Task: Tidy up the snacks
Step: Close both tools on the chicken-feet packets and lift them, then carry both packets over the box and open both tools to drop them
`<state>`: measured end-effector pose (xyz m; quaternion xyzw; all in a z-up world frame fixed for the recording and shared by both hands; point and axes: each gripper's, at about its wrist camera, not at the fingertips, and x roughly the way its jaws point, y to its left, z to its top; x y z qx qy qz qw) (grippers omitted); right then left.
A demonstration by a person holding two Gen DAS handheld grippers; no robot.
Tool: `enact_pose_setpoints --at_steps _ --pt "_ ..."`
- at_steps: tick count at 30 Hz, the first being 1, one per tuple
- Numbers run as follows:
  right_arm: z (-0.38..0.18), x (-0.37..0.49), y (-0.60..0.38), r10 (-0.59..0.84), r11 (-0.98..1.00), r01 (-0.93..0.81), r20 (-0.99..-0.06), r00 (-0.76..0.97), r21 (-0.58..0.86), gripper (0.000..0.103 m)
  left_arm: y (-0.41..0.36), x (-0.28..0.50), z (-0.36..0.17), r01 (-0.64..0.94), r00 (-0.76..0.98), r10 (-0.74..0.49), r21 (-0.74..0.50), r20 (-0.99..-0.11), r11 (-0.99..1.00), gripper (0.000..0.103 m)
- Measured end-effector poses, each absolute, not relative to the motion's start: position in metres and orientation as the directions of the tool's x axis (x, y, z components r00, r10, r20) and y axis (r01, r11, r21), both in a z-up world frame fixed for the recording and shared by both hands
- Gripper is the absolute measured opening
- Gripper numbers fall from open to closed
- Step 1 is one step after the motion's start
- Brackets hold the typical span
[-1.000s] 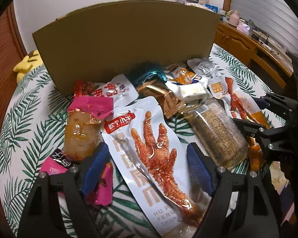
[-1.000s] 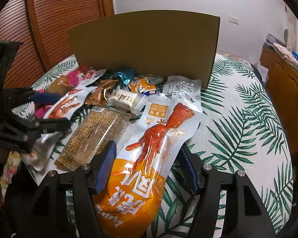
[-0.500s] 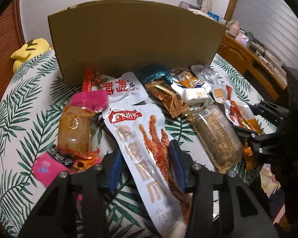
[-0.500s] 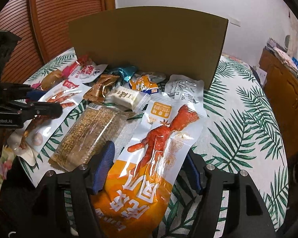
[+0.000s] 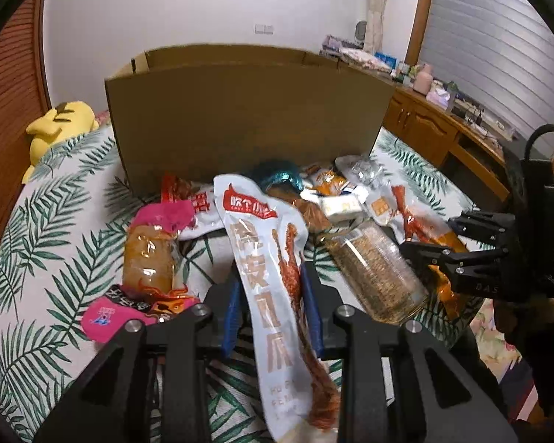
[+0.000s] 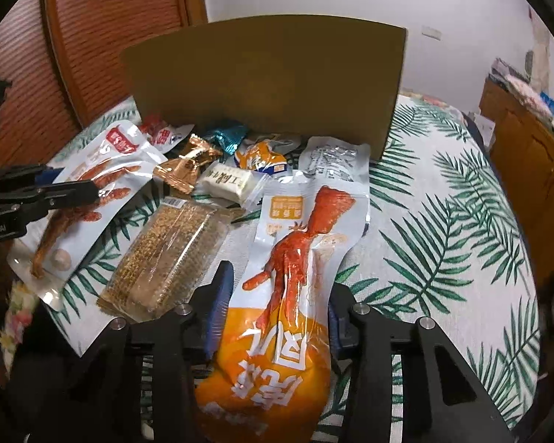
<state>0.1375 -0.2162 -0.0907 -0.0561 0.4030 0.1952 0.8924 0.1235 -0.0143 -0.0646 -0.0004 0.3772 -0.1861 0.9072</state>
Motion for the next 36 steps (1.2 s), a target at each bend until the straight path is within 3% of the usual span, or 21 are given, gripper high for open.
enact_pose_setpoints --at_steps 22,36 --pt "-0.04 0.129 -0.229 0.328 0.928 -0.366 -0.632 0.703 0.074 0.04 -0.009 0.122 -0.018 0.321 0.775 -0.36 -0.167 -0.519 0.932 0.026" --pt "0.039 0.188 -0.219 0.359 0.908 -0.418 -0.515 0.778 0.002 0.04 0.005 0.196 0.047 0.35 0.825 -0.385 -0.16 -0.415 0.923 0.026"
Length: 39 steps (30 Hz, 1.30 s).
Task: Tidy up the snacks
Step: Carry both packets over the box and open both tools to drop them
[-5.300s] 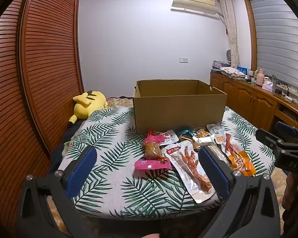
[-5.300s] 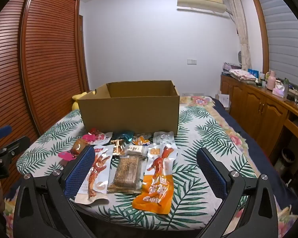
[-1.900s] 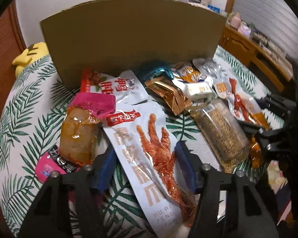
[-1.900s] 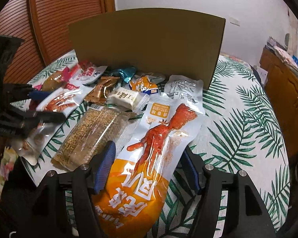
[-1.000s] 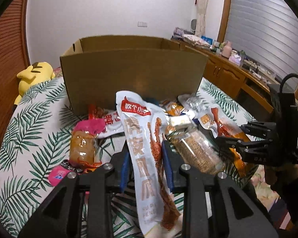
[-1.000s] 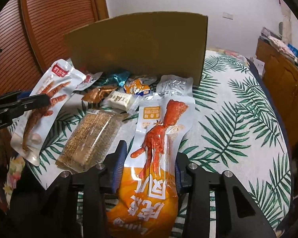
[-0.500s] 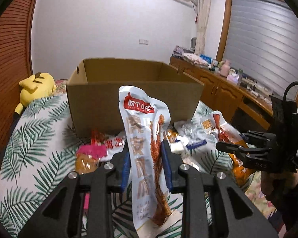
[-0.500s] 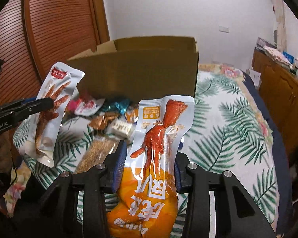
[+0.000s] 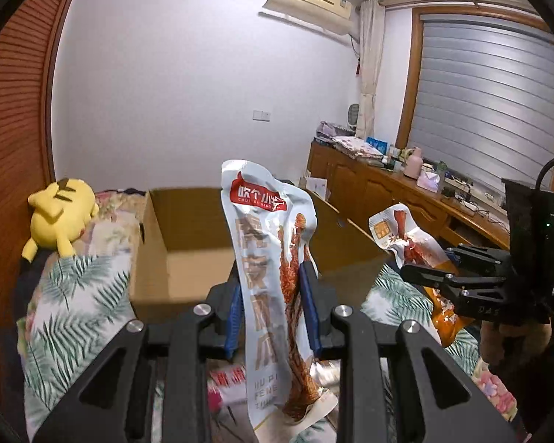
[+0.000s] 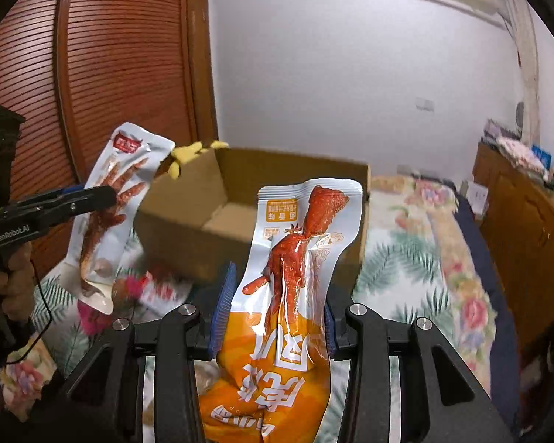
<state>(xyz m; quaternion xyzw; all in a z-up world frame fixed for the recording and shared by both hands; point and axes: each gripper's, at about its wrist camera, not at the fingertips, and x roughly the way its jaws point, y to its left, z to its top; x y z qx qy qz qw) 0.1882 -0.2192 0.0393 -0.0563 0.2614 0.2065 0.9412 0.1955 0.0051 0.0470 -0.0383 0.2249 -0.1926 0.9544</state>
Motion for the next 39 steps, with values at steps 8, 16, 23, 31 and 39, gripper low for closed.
enact_pose_setpoints --at_steps 8,16,23,31,39 --pt "0.061 0.242 -0.195 0.387 0.89 -0.455 -0.473 0.791 -0.033 0.04 0.021 0.252 0.065 0.333 0.834 -0.365 -0.151 -0.414 0.931 0.026" --pt "0.061 0.29 -0.177 0.393 0.882 -0.467 -0.459 0.797 -0.055 0.041 0.026 0.294 0.069 0.303 0.849 -0.324 -0.118 -0.418 0.946 0.026" --pt "0.049 0.318 -0.165 0.373 0.889 -0.452 -0.453 0.809 -0.075 0.041 0.02 0.319 0.059 0.291 0.854 -0.303 -0.095 -0.423 0.952 0.026" --pt "0.032 0.327 -0.159 0.32 0.901 -0.418 -0.473 0.821 -0.116 0.041 0.003 0.335 0.04 0.302 0.837 -0.301 -0.072 -0.457 0.951 0.027" --pt "0.03 0.319 -0.149 0.287 0.897 -0.414 -0.503 0.815 -0.158 0.042 -0.004 0.336 0.031 0.293 0.829 -0.276 -0.043 -0.486 0.955 0.036"
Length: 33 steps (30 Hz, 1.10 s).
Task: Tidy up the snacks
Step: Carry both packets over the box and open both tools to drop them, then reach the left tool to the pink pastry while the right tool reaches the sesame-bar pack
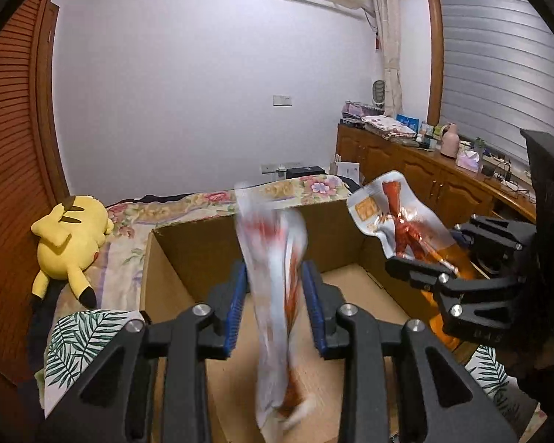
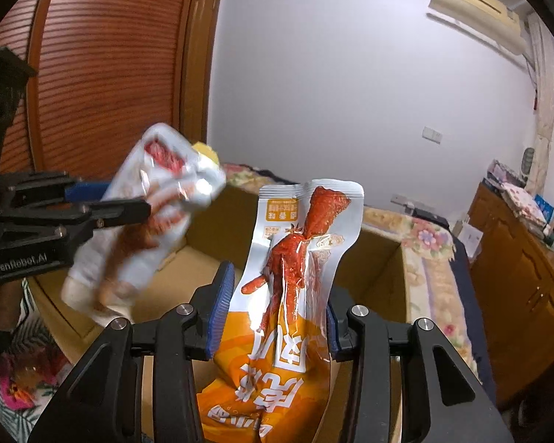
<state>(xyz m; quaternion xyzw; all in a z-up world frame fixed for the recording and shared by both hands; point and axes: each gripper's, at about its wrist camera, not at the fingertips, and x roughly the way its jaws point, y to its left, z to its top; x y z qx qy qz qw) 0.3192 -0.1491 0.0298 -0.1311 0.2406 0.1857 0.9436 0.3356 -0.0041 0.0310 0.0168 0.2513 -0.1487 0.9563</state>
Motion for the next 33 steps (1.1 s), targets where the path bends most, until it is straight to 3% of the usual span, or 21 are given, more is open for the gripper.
enact_pose_setpoints --at_steps 5,9,13,17,25,33 --pt "0.025 0.314 -0.149 0.294 0.896 -0.426 -0.545 0.785 -0.129 0.046 -0.003 0.33 0.032 0.279 0.827 -0.263 -0.043 -0.497 0.959 0.043" --pt "0.021 0.31 -0.15 0.269 0.902 -0.412 -0.58 0.768 -0.127 0.06 -0.001 0.317 0.037 0.281 0.829 -0.266 -0.045 -0.493 0.959 0.049" --pt "0.025 0.304 -0.154 0.263 0.909 -0.4 -0.591 0.763 -0.113 0.066 0.003 0.294 0.043 0.295 0.829 -0.278 -0.042 -0.486 0.954 0.05" --pt "0.03 0.284 -0.152 0.231 0.912 -0.382 -0.584 0.778 -0.149 0.066 0.015 0.267 0.048 0.299 0.823 -0.284 -0.049 -0.492 0.953 0.05" --pt "0.029 0.21 -0.152 0.288 0.917 -0.393 -0.556 0.78 -0.076 0.065 0.03 0.208 0.048 0.31 0.81 -0.282 -0.032 -0.514 0.95 0.05" --pt "0.007 0.155 -0.149 0.322 0.922 -0.388 -0.545 0.774 -0.007 0.064 0.036 0.167 0.015 0.306 0.774 -0.266 -0.027 -0.574 0.951 0.051"
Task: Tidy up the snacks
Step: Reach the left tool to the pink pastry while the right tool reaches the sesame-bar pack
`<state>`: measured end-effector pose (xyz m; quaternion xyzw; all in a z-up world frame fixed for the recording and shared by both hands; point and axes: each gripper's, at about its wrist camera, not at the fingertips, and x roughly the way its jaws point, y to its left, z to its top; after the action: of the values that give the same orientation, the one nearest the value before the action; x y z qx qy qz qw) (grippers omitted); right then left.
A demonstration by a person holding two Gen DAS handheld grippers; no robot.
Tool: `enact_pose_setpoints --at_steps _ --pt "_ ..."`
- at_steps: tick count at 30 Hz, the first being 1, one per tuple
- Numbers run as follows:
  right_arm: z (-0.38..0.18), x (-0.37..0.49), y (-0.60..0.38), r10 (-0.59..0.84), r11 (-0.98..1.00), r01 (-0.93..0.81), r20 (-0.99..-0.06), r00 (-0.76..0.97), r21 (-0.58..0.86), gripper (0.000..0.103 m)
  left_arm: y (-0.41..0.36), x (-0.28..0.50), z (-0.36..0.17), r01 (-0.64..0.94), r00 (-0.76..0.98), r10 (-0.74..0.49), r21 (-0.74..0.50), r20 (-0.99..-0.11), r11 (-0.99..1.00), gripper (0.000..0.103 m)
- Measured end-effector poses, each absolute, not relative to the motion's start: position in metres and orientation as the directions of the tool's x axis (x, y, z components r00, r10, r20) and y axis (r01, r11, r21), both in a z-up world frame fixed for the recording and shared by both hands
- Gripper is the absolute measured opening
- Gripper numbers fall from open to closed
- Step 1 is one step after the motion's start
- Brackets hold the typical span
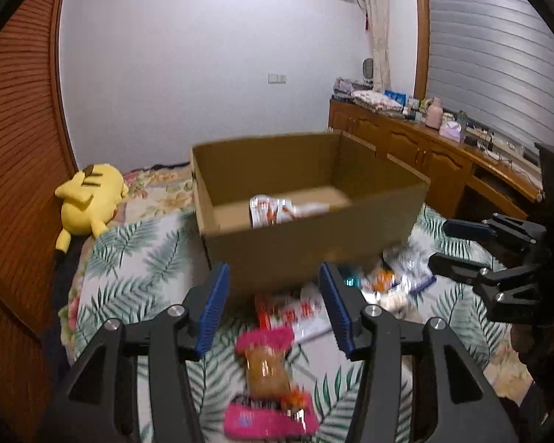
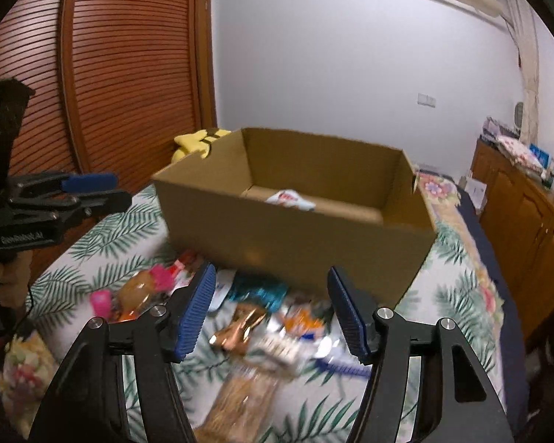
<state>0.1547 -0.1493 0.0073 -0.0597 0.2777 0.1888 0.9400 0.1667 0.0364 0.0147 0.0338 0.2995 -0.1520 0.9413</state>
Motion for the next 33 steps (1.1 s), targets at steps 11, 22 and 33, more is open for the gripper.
enact_pose_setpoints --at_steps 11,22,33 --pt "-0.036 0.126 -0.148 0.313 0.934 -0.354 -0.596 0.739 0.051 0.064 0.032 0.146 -0.031 0.297 0.722 -0.241 -0.024 -0.648 0.955 0.051" --pt "-0.07 0.126 -0.149 0.272 0.948 -0.312 -0.656 0.704 0.059 0.064 0.036 0.162 -0.063 0.257 0.675 -0.196 -0.023 -0.711 0.966 0.051" --pt "-0.08 0.126 -0.142 0.275 0.946 -0.317 -0.683 0.677 0.066 0.064 0.041 0.179 -0.082 0.226 0.622 -0.197 -0.067 -0.757 0.972 0.051"
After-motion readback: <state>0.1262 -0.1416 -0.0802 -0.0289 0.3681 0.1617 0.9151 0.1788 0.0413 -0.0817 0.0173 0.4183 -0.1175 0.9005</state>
